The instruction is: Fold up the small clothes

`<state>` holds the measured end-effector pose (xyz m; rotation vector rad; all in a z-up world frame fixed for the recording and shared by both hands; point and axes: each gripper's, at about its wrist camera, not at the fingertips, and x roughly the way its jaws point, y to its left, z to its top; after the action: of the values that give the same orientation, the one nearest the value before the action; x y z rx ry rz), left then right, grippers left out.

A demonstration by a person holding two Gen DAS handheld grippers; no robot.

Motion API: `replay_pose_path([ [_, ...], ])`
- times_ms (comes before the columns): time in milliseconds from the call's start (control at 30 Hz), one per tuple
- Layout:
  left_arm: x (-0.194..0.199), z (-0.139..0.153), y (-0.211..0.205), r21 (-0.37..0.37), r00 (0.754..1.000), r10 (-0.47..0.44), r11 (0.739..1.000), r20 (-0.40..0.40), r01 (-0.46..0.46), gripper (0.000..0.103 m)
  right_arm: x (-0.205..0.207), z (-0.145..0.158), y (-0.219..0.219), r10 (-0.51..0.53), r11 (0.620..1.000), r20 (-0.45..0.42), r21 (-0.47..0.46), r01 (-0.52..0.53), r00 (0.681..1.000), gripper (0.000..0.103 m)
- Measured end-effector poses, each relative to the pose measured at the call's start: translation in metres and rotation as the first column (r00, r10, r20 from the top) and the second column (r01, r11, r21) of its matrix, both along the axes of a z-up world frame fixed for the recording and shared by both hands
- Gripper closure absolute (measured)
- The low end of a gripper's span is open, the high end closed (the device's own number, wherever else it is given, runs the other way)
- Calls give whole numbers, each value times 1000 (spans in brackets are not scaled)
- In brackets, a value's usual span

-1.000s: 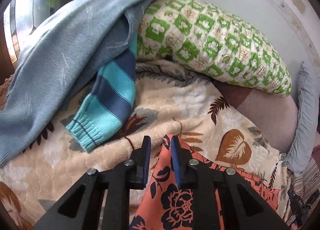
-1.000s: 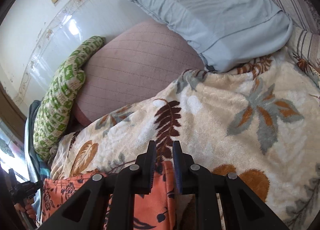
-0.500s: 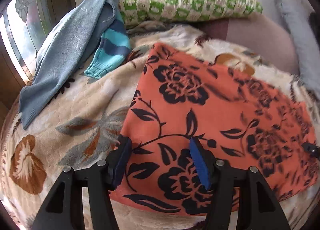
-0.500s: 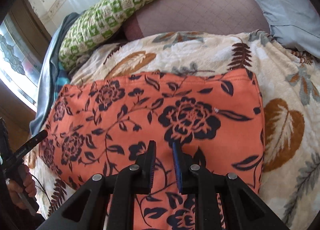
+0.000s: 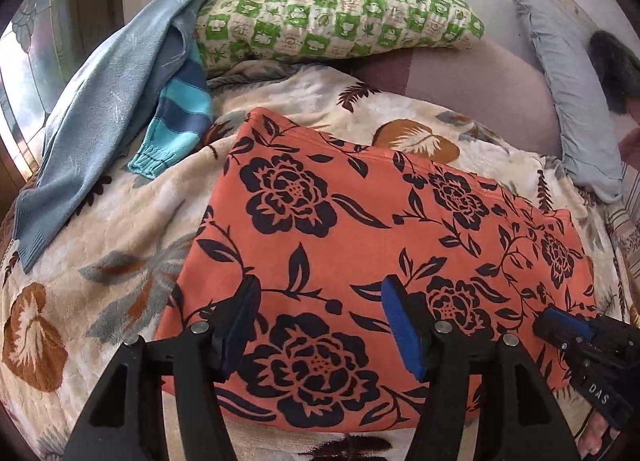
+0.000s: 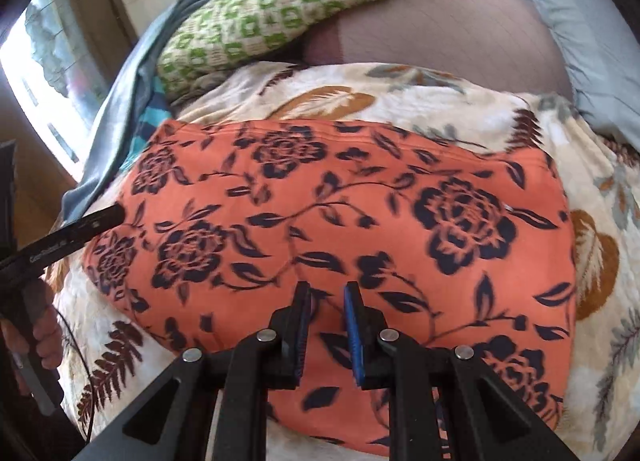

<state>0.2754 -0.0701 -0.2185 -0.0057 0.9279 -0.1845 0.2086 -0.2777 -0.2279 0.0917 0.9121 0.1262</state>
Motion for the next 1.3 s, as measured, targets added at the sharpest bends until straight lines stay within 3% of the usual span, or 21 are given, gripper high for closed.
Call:
replay_pose_path([
  [133, 15, -27, -6, 96, 993, 20, 995, -116, -8, 39, 5, -22, 34, 66, 995, -58, -77, -71, 996, 83],
  [200, 15, -28, -4, 102, 995, 13, 995, -99, -3, 38, 4, -29, 34, 81, 992, -37, -92, -84, 996, 83],
  [300, 16, -24, -5, 95, 995, 15, 995, -97, -6, 38, 8, -25, 24, 72, 997, -54, -30, -73, 996, 83],
  [367, 15, -16, -1, 55, 998, 28, 998, -64, -25, 38, 9, -20, 17, 55, 998, -34, 18, -54, 998, 83],
  [500, 10, 9, 7, 21, 999, 42, 999, 33, -43, 37, 2, -2, 13, 42, 999, 56, -2, -42, 998, 83],
  [567, 9, 14, 15, 48, 996, 81, 995, 42, -83, 36, 1, 2, 2, -16, 1000, 80, -10, 16, 997, 83],
  [633, 9, 13, 29, 70, 991, 130, 989, 17, -131, 36, -1, 2, -21, -115, 993, 48, 37, 113, 992, 83],
  [700, 7, 2, 44, 98, 986, 159, 983, -46, -154, 28, -17, 2, -46, -207, 976, 49, 76, 203, 977, 83],
  [800, 5, -25, 51, 156, 978, 145, 980, -152, -122, 27, -39, -15, -68, -297, 954, -20, 22, 298, 955, 83],
  [867, -1, -29, 53, 136, 982, 131, 984, -138, -112, 26, -46, -35, -72, -304, 952, -99, 4, 306, 948, 83],
  [967, -9, -24, 59, 92, 981, 131, 989, -140, -119, 26, -48, -32, -60, -298, 954, -71, -68, 293, 952, 83],
  [1067, -26, -12, 72, 8, 986, 156, 988, -61, -156, 26, -55, -22, -49, -268, 963, -56, -33, 266, 962, 83],
  [1100, -34, -10, 75, 6, 986, 162, 987, -29, -162, 26, -60, -16, -46, -263, 965, -34, -36, 261, 964, 83],
  [1167, -40, -8, 81, 26, 978, 201, 980, -52, -200, 26, -71, -6, -44, -265, 962, 13, -64, 265, 964, 83],
  [1233, -49, 4, 88, -80, 982, 190, 978, -13, -190, 26, -79, 2, -51, -287, 955, 41, -61, 289, 957, 83],
  [1300, -57, 13, 86, -101, 981, 190, 977, 33, -186, 26, -82, 4, -63, -331, 942, 37, -50, 333, 943, 83],
])
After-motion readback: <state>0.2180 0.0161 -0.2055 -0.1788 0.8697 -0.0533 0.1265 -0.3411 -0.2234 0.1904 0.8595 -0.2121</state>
